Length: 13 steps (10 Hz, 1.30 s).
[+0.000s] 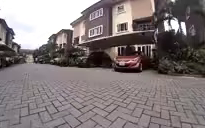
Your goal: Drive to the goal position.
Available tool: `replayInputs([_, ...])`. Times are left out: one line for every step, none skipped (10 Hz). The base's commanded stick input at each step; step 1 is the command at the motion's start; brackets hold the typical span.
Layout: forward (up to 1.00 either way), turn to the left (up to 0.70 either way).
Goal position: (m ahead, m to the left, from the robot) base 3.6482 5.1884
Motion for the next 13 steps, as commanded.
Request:
replayInputs([0.00, 0.70])
replayInputs([0.00, 0.70])
replayInputs([0.00, 0.70])
replayInputs([0.00, 0.70])
replayInputs([0.00, 0.70])
replayInputs([0.00, 0.70])
replayInputs([0.00, 0.70])
replayInputs([0.00, 0.40])
replayInputs([0.00, 0.00])
replayInputs([0.00, 0.00])
replayInputs([0.00, 0.00])
replayInputs([0.00, 0.00])
replayInputs([0.00, 0.00])
